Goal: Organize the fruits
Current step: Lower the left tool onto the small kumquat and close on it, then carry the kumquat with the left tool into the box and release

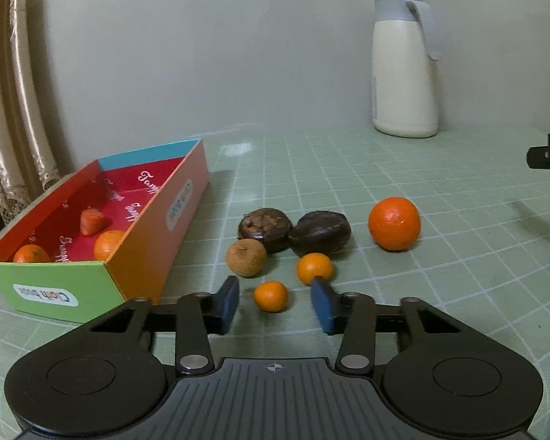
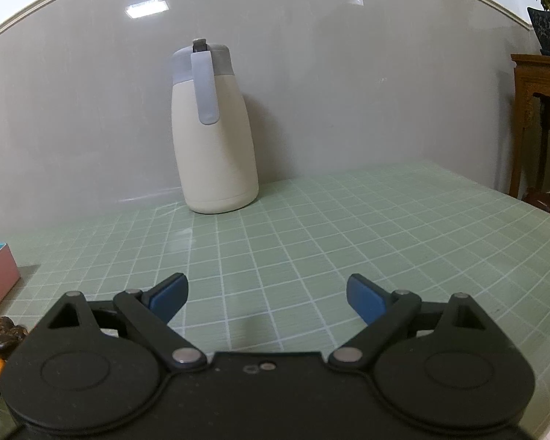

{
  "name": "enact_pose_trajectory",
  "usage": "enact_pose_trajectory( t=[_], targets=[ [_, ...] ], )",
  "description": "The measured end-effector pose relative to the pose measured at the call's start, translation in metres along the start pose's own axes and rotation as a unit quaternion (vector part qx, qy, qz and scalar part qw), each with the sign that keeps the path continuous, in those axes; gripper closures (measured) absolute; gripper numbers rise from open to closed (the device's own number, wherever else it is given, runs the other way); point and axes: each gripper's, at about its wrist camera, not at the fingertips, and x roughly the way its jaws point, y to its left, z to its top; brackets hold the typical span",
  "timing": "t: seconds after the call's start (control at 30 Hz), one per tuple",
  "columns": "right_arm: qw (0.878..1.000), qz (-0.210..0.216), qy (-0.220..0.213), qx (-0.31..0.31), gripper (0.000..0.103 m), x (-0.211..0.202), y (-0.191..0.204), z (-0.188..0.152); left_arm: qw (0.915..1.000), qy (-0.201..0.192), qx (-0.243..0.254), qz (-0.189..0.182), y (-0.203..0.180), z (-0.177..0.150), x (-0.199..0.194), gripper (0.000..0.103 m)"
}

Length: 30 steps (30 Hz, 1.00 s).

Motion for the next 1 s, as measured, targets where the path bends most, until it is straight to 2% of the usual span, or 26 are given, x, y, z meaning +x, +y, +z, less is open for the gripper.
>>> enact_pose_trajectory(
  t=[0.13,0.2,0.37,0.53,0.73,1.0],
  targets=[
    [1.0,0.002,0.002,0.002,0.009,0.002,0.0,0.0,0.9999,0.0,0.004,-0.01,-0.003,-0.001,-0.002,0.079],
    [1.0,0.003,0.003,0.002,0.009,0.002,0.001,0.0,0.9999,-0.001,0.007,-0.012,-0.004,-0.001,-0.003,0.083],
    [1.0,0.008,0.006,-0.003,0.009,0.005,0.006,-0.001,0.9999,0.001,0.0,-0.015,-0.001,-0.001,-0.004,0.084],
    [1.0,0.01,0.007,-0.002,0.009,0.007,0.007,-0.001,0.9998,-0.016,-0.006,-0.01,0.003,0.001,-0.01,0.084],
    [1.0,0.014,0.009,-0.007,0.009,0.009,0.01,-0.003,0.9986,-0.045,-0.019,0.017,0.019,0.008,-0.02,0.084],
    [0.999,0.025,0.011,-0.015,0.009,0.01,0.02,-0.005,0.9962,-0.054,-0.05,0.047,0.049,0.011,-0.022,0.084]
  ],
)
